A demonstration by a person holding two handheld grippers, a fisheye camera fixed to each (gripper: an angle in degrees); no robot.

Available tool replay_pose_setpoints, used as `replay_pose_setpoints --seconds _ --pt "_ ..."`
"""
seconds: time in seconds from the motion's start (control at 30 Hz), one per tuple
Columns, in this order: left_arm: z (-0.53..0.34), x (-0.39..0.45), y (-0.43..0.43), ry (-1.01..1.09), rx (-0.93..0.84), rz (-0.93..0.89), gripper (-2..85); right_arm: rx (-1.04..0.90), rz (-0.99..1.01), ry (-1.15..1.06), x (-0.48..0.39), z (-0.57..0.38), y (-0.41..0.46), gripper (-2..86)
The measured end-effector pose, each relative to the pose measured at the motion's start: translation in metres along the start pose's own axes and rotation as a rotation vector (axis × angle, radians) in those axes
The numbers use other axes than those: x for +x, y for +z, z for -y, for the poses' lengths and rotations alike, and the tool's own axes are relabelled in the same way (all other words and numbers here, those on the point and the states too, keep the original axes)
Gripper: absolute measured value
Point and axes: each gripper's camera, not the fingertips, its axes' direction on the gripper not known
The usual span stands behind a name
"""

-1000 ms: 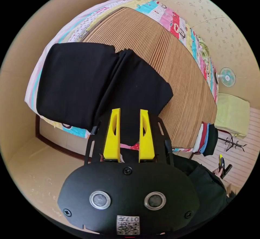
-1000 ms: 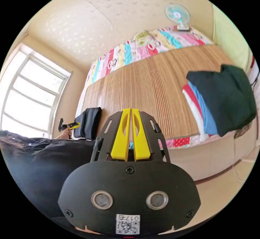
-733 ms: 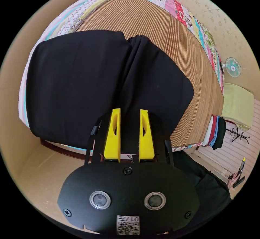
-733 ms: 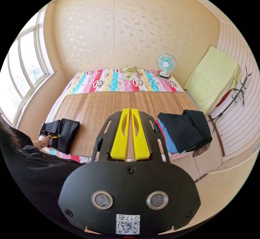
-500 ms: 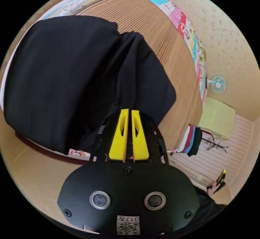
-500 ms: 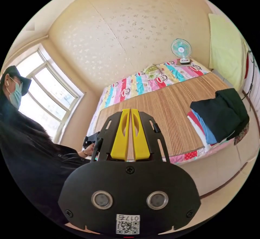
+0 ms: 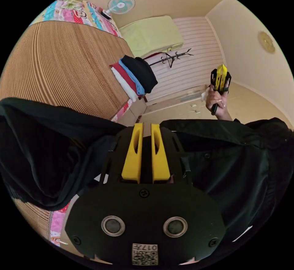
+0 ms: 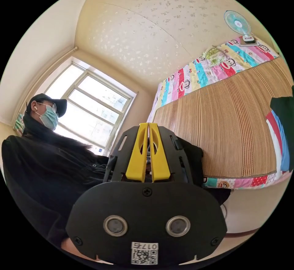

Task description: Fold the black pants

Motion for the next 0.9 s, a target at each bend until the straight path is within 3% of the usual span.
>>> replay_pose_setpoints --seconds 0.13,0.2,0.27,0.47,0.57,0.67,0.73,0.8,0.9 --pt "-0.043 -0.02 -0.066 -0.177 0.257 0.164 8.6 -0.05 -0.053 0.012 0.009 -0.003 0.012 0.3" --pt "-0.072 -0.04 -0.12 -0.367 0.44 0.372 11.0 -0.038 -0.03 0.066 0.02 -0.008 0.017 0.3" --pt "-0.093 -0.063 -0.156 -0.522 0.557 0.438 12.3 -0.016 0.035 0.147 0.035 -0.015 0.023 0.3" --pt "-0.108 -0.152 -0.219 -0.747 0.752 0.168 13.2 0.028 0.106 0.214 0.045 -0.017 0.024 0.4" --pt "-0.081 -0.179 -0.215 -0.844 0.723 0.001 13.9 0.019 0.094 0.208 0.042 -0.01 0.024 0.4" --pt "-0.04 -0.197 -0.188 -0.896 0.553 -0.095 15.5 0.0 0.073 0.191 0.039 -0.001 0.026 0.5" --pt "-0.016 -0.199 -0.162 -0.864 0.42 -0.118 13.8 -0.019 0.062 0.186 0.04 0.007 0.03 0.7" --pt "0.003 -0.186 -0.121 -0.768 0.246 -0.096 6.1 -0.044 0.044 0.186 0.043 0.016 0.037 0.9" --pt "-0.017 -0.139 -0.101 -0.635 0.365 -0.013 5.2 -0.138 0.017 0.179 0.054 0.045 0.062 1.9"
